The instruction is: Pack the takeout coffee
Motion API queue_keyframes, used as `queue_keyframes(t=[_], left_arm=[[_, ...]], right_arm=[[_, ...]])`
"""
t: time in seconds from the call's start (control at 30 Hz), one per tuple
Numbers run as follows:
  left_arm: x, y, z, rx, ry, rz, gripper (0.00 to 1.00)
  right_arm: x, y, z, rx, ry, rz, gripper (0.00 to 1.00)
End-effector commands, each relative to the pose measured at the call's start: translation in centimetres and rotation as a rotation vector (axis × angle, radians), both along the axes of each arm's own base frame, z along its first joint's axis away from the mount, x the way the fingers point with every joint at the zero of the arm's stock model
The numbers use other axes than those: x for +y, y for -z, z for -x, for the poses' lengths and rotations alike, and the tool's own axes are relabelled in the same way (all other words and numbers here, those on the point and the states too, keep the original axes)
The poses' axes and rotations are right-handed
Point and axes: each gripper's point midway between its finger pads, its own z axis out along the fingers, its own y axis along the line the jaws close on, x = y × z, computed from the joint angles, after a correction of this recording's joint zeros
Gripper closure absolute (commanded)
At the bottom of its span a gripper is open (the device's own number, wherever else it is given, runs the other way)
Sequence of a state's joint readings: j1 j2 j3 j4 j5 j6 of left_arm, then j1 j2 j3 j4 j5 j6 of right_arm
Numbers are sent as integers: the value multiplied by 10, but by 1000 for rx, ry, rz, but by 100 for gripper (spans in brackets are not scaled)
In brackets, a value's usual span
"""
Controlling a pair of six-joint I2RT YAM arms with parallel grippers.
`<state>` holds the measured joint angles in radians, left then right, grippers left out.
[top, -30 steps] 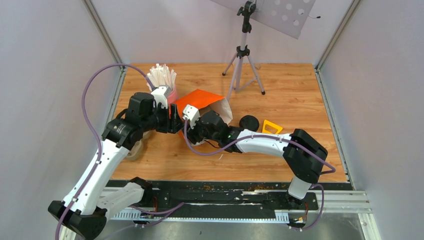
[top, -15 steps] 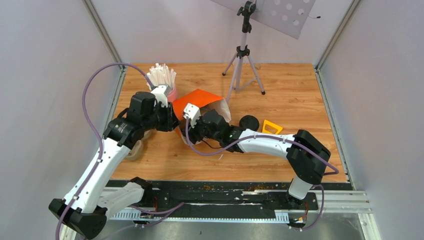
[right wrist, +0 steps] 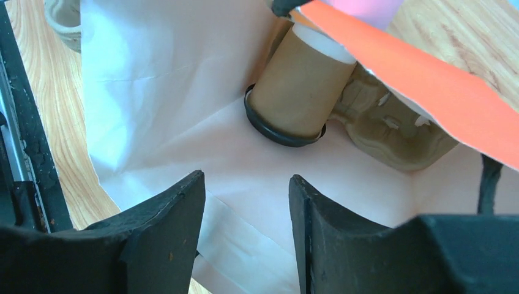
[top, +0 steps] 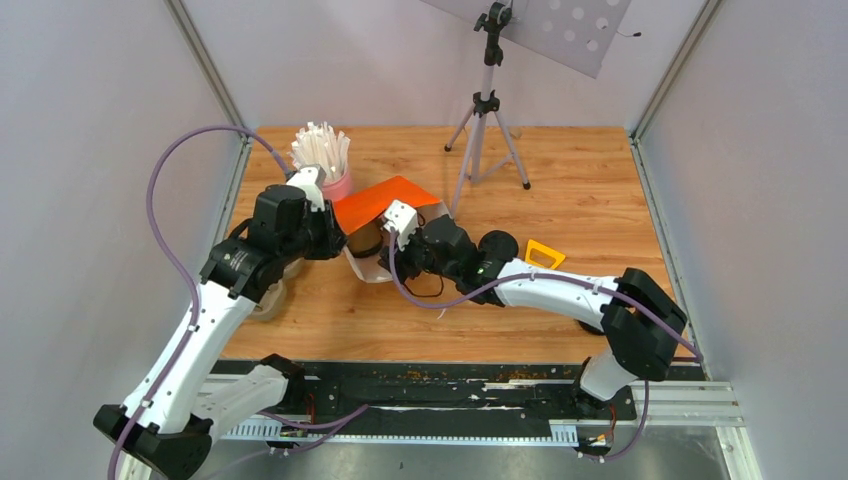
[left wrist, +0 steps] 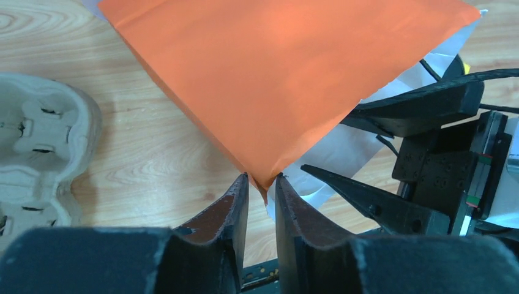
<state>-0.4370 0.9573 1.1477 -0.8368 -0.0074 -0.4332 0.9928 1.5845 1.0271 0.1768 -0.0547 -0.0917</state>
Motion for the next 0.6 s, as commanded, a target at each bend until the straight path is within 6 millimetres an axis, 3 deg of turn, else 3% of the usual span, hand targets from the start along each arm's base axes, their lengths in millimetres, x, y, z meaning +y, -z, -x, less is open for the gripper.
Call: queue_keyframes(t=[0.0,0.23,0.33,0.57], left_arm=[[3,-29,1,-69,-64,77,67],[-11,-17,26,-47,-34,245,52],[-16,-7,30,-39,-34,297,44],[-24,-2,21,-75,-30,357,37]], right_arm=[[2,-19,-12,-48,35,-36,48],[14,-52,-56,-102,138,-74,49],[17,-57,-60,-94,146,-91,49],[26,-67,-56,-64,123,-152,49]])
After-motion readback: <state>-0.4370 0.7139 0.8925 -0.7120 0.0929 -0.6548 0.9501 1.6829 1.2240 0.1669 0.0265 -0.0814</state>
